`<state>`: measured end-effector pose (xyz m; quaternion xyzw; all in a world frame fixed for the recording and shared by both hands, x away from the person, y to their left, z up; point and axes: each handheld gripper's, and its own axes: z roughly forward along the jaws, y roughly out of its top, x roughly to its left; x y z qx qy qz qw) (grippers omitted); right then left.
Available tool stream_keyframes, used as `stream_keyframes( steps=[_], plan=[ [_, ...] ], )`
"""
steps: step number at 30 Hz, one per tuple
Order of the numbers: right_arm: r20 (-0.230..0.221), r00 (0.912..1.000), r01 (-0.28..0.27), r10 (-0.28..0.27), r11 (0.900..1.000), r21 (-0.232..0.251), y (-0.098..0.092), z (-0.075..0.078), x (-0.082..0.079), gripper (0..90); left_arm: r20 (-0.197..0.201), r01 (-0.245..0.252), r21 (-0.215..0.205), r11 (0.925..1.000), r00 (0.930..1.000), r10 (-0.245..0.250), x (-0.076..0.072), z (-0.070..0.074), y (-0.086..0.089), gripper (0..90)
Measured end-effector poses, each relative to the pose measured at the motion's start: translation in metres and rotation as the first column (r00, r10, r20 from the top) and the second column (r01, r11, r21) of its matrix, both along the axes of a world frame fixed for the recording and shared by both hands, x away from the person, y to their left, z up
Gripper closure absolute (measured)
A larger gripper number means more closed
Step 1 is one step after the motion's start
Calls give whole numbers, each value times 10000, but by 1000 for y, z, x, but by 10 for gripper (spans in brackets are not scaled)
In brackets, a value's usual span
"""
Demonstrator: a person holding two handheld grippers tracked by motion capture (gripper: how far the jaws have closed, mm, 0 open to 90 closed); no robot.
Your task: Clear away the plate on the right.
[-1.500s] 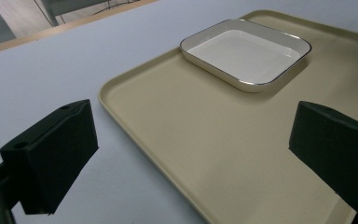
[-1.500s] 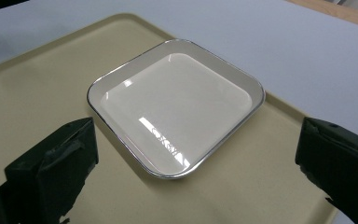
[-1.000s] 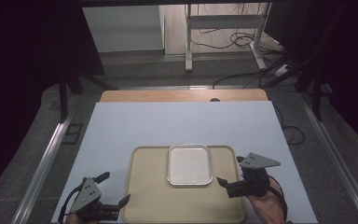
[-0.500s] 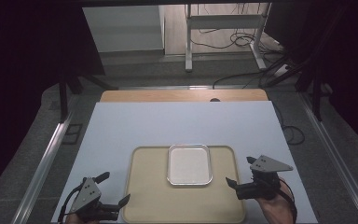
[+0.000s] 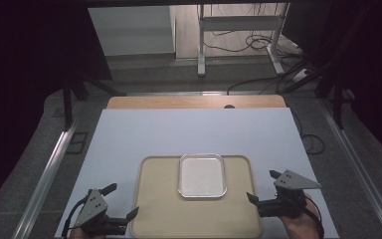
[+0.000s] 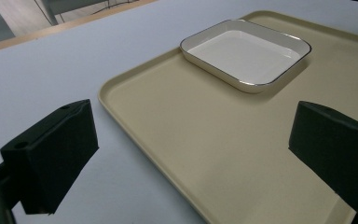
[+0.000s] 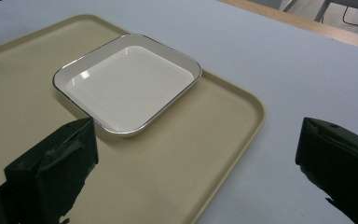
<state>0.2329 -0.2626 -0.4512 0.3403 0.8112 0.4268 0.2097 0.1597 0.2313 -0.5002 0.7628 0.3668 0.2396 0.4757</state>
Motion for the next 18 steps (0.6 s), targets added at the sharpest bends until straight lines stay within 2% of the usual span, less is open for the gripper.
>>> stream_keyframes(
  steps=[18],
  plan=[
    [-25,9980,629,-628,9966,530,-23,-1,-13,0,-1,-1,0,10000,10000,1,0,0,0,7]
  ],
)
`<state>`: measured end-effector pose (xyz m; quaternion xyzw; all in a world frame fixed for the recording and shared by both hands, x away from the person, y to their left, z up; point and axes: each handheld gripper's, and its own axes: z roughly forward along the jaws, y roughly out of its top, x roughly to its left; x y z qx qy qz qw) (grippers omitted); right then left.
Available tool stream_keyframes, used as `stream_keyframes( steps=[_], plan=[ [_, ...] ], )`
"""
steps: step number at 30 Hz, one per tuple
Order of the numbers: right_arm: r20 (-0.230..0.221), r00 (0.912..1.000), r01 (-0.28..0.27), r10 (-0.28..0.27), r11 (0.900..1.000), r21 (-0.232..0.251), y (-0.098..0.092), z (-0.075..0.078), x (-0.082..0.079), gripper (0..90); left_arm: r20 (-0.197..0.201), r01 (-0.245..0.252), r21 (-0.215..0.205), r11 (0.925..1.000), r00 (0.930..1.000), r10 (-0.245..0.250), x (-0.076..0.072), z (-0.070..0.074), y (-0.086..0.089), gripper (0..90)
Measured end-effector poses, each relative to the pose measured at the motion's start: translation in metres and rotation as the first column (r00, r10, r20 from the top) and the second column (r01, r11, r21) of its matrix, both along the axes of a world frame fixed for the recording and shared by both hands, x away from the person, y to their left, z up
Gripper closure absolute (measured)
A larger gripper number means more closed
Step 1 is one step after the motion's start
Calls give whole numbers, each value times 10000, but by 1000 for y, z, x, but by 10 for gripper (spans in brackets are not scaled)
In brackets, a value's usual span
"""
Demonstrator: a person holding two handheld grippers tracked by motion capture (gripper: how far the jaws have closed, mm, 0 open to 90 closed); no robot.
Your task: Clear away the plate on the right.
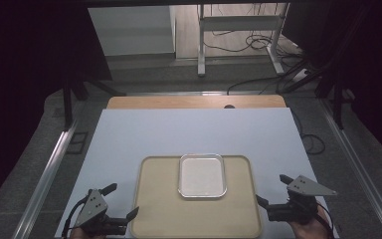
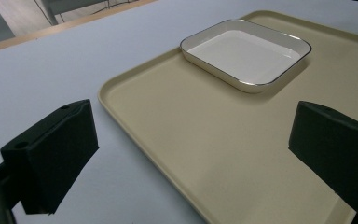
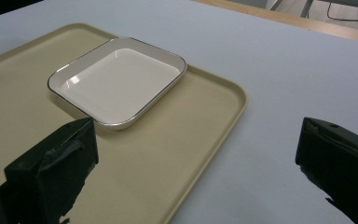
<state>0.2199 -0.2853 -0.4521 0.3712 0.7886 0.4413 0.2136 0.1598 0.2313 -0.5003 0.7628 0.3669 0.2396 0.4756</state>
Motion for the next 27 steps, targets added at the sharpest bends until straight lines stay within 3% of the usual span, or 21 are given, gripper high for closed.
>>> stream_keyframes(
  steps=[9,27],
  plan=[
    [-11,9997,228,-228,9997,-73,-10,-2,-6,0,1,1,3,10000,10000,-1,0,0,0,7],
    [-569,9980,260,-286,9986,-459,-18,-15,-9,0,13,15,60,10000,10000,-15,0,0,-1,7]
  ],
)
